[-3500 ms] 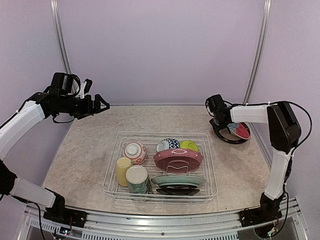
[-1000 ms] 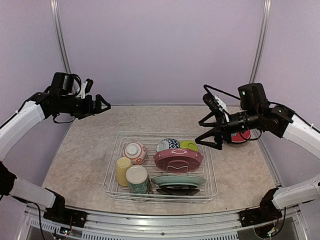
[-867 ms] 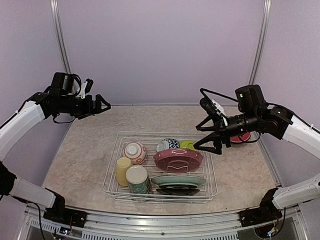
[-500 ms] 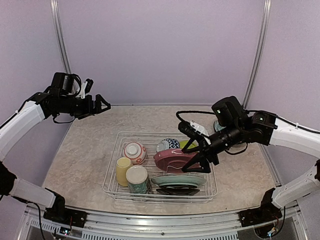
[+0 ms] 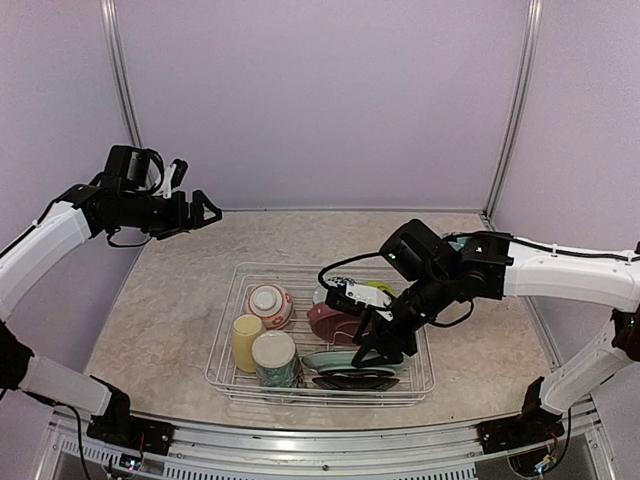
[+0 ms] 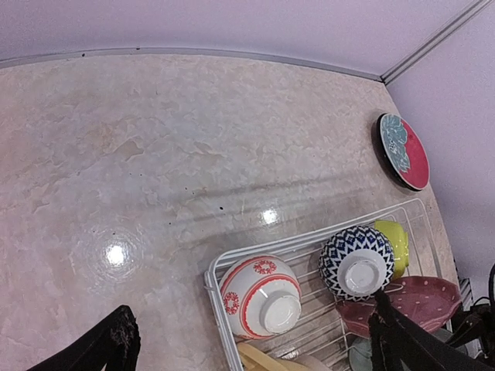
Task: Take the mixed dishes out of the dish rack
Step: Grab the plate from the dish rack.
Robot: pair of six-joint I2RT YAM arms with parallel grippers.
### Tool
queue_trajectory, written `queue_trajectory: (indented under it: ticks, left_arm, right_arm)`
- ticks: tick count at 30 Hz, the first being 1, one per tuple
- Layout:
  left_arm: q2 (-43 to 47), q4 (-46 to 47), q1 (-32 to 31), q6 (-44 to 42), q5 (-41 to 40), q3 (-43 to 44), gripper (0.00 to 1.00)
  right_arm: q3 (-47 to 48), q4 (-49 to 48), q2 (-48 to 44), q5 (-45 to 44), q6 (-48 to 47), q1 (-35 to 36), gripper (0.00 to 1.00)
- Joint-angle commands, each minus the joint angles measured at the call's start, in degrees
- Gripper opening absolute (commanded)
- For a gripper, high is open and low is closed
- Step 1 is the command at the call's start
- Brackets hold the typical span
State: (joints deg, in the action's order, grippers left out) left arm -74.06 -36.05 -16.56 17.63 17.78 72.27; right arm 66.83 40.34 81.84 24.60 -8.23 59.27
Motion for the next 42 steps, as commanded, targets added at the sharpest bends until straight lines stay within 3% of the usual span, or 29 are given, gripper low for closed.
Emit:
queue_trajectory:
  ticks: [1, 12, 19, 34, 42]
  left_arm:
    - [-0.7, -1.0, -0.4, -0.4, 0.0, 1.6, 0.99]
    - [-0.8, -1.1, -0.4, -0.4, -0.3, 1.5, 0.99]
    - [-1.0, -1.1, -0.5, -0.4, -0.3, 1.5, 0.99]
    - [-1.2, -1.2, -0.6, -0.4, -0.2, 1.6, 0.99]
    - [-1.1, -1.2, -0.8, -0.5, -0.4, 1.6, 0.99]
  right_arm:
    - [1.0, 2.6, 1.5, -4.1, -0.3, 1.3, 0.51]
    - [1.3, 3.9, 3.8, -4.8, -0.3, 3.7, 0.41]
    - [1.6, 3.8, 3.9, -5.2, 0.3, 4.4, 0.23]
    - [3.6, 2.8, 2.0, -5.0, -0.1, 5.1, 0.01]
    - [6.0, 1.6, -0.2, -2.0, -1.5, 5.0, 0.0]
